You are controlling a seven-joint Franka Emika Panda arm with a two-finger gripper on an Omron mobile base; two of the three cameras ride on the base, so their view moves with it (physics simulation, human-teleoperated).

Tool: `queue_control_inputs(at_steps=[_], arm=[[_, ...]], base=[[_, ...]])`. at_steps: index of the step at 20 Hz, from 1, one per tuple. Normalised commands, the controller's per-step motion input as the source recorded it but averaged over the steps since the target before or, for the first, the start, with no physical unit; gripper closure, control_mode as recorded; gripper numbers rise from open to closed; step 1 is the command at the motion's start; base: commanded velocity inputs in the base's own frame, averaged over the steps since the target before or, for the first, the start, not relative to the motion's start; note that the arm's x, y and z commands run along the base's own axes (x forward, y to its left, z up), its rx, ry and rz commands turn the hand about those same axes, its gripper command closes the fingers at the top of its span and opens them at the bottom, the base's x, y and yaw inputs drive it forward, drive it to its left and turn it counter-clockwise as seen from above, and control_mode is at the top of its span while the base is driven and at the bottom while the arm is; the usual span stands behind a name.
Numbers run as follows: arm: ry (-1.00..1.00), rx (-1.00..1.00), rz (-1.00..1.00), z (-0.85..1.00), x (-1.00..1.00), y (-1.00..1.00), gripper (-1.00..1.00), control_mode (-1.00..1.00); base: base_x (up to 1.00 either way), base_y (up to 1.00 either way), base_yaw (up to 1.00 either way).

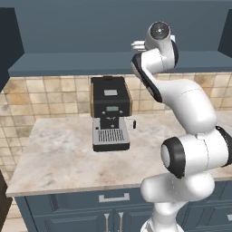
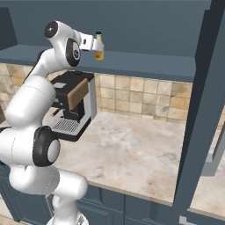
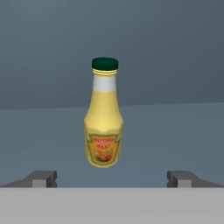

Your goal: Take 2 condiments from the cabinet and move them on the counter near the stove.Make sure the condiments are lined up with each other, next to each other.

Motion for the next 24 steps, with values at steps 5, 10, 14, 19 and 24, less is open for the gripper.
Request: queue_control_inputs(at_steps=[5,10,14,19,24], arm=[[0.02,0.0,0.0,0.0,0.32,-0.03,-1.0,-1.0],[0.0,0.0,0.0,0.0,0.13,0.0,-1.0,-1.0],[0.0,0.0,0.0,0.0,0.03,0.0,-1.0,-1.0],[0.0,0.0,0.0,-0.05,0.09,0.0,-1.0,-1.0],[0.0,0.0,0.0,-0.13,0.17,0.0,-1.0,-1.0]], base=[[0.0,0.0,0.0],[0.0,0.0,0.0],[0.0,0.0,0.0],[0.0,0.0,0.0],[0.0,0.0,0.0]])
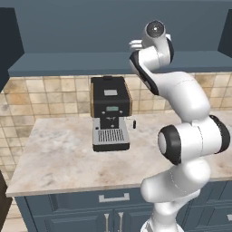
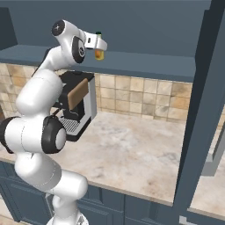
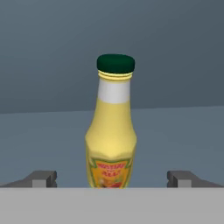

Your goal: Take 2 condiments from the cabinet and move them on the counter near the stove.Make sure the condiments are lined up with each other, next to each other.

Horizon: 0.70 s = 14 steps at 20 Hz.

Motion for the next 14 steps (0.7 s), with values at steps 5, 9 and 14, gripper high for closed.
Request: queue_control_inputs(at_steps=[5,9,14], arm=[[0.0,0.0,0.0,-0.02,0.09,0.0,-1.0,-1.0],[0.0,0.0,0.0,-0.02,0.09,-0.01,-1.0,-1.0],[0.01,0.0,0.0,0.0,0.11,-0.04,-1.0,-1.0]], base=[[0.0,0.0,0.0],[0.0,0.0,0.0],[0.0,0.0,0.0]])
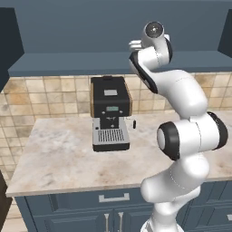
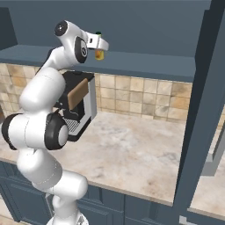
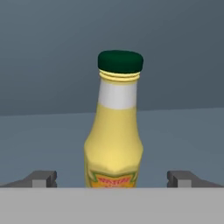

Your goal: Take 2 condiments from the cabinet and move them on the counter near the stove.Make sure the condiments are lined up with each other, next to each other.

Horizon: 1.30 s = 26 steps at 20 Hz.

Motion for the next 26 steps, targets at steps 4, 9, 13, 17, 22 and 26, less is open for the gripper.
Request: queue_control_inputs(at_steps=[4,9,13,17,22,26], arm=[[0.01,0.0,0.0,0.0,0.05,-0.02,-1.0,-1.0],[0.04,0.0,0.0,0.0,0.13,-0.01,-1.0,-1.0],[0.03,0.0,0.0,0.0,0.11,-0.05,-1.0,-1.0],[0.04,0.0,0.0,0.0,0.14,-0.01,-1.0,-1.0],[0.04,0.0,0.0,-0.03,0.15,0.0,-1.0,-1.0],[0.01,0.0,0.0,0.0,0.01,0.0,-1.0,-1.0]], base=[[0.0,0.0,0.0],[0.0,0.0,0.0],[0.0,0.0,0.0],[0.0,0.0,0.0],[0.0,0.0,0.0],[0.0,0.0,0.0]])
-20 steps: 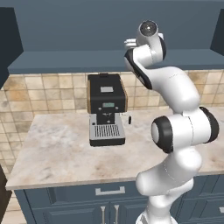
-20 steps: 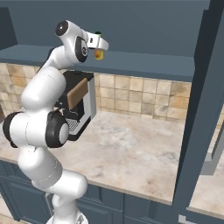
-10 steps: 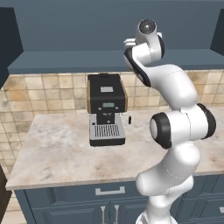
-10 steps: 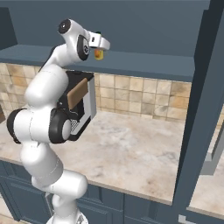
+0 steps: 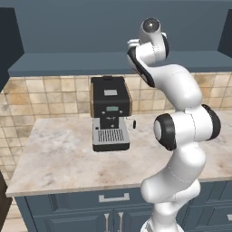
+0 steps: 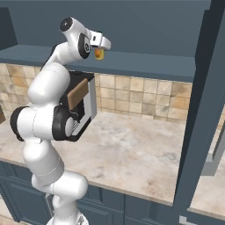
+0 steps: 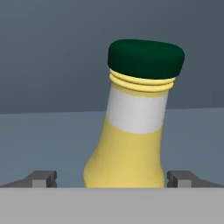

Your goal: Take 2 condiments from the cabinet and move them on the counter near the stove.Make sure the condiments are lined up with each other, next to each other.

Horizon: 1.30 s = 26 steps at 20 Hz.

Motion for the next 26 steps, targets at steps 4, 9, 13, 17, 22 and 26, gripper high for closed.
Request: queue_control_inputs(at_steps=[4,9,13,17,22,26], arm=[[0.0,0.0,0.0,0.0,0.0,0.0,1.0,-1.0],[0.0,0.0,0.0,0.0,0.0,0.0,1.0,-1.0],[0.0,0.0,0.0,0.0,0.0,0.0,1.0,-1.0],[0.0,0.0,0.0,0.0,0.0,0.0,1.0,-1.0],[-0.04,-0.06,0.0,-0.12,-0.33,0.02,1.0,-1.0],[-0.13,-0.06,0.0,-0.01,-0.85,0.07,1.0,-1.0]], base=[[0.0,0.0,0.0],[0.0,0.0,0.0],[0.0,0.0,0.0],[0.0,0.0,0.0],[0.0,0.0,0.0],[0.0,0.0,0.0]])
